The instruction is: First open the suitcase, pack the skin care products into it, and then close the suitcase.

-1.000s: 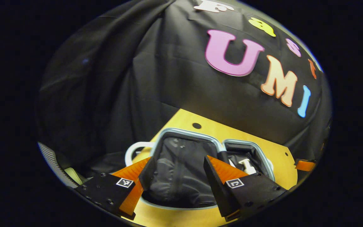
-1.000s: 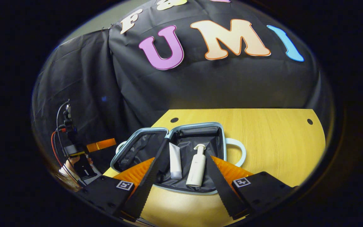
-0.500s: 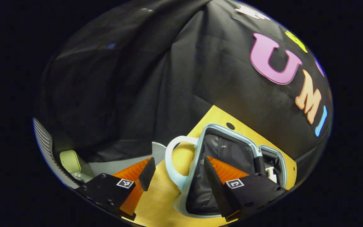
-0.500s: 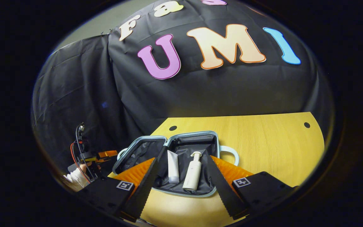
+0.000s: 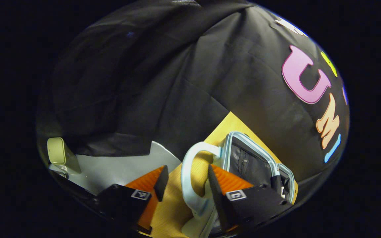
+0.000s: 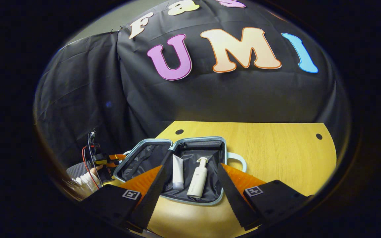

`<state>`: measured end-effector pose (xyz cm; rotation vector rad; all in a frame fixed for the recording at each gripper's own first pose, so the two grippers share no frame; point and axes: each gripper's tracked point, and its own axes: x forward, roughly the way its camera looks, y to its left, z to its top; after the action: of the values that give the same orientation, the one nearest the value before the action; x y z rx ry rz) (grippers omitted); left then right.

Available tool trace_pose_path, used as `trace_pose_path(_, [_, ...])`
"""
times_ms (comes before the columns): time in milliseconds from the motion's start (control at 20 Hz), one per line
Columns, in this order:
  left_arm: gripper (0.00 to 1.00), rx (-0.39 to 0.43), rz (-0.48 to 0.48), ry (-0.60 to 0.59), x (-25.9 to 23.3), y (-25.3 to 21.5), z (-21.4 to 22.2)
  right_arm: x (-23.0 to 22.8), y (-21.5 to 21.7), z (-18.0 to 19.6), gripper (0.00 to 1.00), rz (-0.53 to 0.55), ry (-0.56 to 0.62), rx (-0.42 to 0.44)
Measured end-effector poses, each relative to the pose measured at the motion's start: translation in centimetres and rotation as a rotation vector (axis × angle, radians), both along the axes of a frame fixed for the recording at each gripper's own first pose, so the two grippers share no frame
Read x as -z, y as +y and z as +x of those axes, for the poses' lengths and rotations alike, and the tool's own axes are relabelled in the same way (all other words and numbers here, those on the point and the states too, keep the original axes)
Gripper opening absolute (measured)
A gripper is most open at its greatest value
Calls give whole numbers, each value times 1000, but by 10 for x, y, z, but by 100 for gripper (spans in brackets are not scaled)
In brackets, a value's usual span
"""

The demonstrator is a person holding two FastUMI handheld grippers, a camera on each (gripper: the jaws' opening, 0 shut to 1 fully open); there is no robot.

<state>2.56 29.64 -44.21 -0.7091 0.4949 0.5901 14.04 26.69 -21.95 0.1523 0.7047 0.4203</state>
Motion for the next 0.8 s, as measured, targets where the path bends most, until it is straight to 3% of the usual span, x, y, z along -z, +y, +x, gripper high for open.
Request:
trace_pose_path(200, [10, 6, -8, 21, 7, -2, -2, 1, -8, 0, 94, -24, -6, 6])
trace_pose_path(250, [4, 12, -14, 13, 4, -3, -2, 1, -9, 0, 98, -29, -7, 7])
trace_pose_path(300, [9, 16, -14, 11, 4, -4, 0, 1, -11, -1, 94, -33, -8, 8])
trace_pose_path(350, [5, 21, -14, 19, 2, -6, -1, 0, -14, -2, 100, -37, -10, 9])
trace_pose_path(550, [0, 35, -8, 46, -17, -17, -3, -3, -21, -5, 98, -52, -31, 10])
trace_pose_path(800, [0, 79, 98, 43, -89, -42, -6, -16, -32, -12, 98, -29, -58, 28])
